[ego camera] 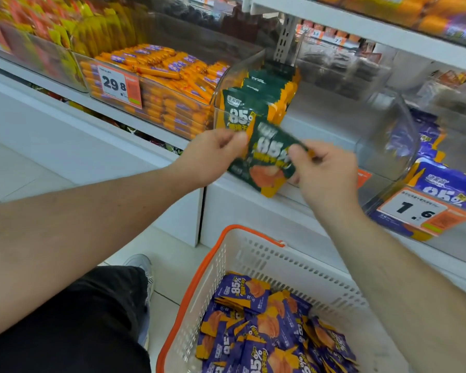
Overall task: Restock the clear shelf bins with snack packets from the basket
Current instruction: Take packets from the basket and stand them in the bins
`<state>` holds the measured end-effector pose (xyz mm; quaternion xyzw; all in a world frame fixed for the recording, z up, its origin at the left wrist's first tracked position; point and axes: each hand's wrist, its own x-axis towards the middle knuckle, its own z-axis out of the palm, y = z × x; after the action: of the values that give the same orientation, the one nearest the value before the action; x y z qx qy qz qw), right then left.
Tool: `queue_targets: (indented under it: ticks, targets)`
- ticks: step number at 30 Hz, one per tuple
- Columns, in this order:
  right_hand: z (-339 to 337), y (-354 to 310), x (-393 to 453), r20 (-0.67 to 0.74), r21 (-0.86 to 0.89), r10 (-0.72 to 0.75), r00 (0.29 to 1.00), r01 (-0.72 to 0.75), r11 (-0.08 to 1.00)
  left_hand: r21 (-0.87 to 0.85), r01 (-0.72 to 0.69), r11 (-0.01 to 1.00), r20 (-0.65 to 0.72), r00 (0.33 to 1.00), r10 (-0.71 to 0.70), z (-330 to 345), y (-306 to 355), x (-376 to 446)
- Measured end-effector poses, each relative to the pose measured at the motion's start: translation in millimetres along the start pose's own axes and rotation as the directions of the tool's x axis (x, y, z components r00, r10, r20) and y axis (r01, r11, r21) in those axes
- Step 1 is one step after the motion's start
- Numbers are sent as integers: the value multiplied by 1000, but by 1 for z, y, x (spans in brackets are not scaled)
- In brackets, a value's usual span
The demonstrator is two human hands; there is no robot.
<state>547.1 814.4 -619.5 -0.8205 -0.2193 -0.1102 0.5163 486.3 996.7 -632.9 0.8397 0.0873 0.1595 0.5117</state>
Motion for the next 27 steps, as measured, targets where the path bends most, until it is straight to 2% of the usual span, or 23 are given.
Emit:
queue_targets:
  ticks: [2,4,6,9,13,20,24,27]
  targets:
    - [-7,-17,17,-142,6,-132,981,134,991,33,15,999,-96,995,-12,-2,1,5]
    - [-11,-32,36,-228,-2,-255,940,261,965,75,45,996,-121,992,-36,-1,0,7]
    - [-9,-40,52,-248,-23,-321,914,326,945,93,14,996,-102,995,-4,1,-1,7]
    - [5,-45,65,-257,-50,-335,907,334,941,159,-30,987,-116,992,49,5,-3,6]
    - [22,-46,67,-158,-148,-356,921,335,931,233,-24,972,-119,991,54,5,-9,10]
    - [38,-45,72,14,-371,-272,962,258,892,279,-65,958,-149,983,110,3,-15,15]
    - [40,-47,81,158,-523,-213,964,265,810,304,-92,948,-176,973,151,2,-15,18]
    - [46,-45,81,264,-674,-162,951,302,674,320,-99,942,-181,970,164,2,-15,18]
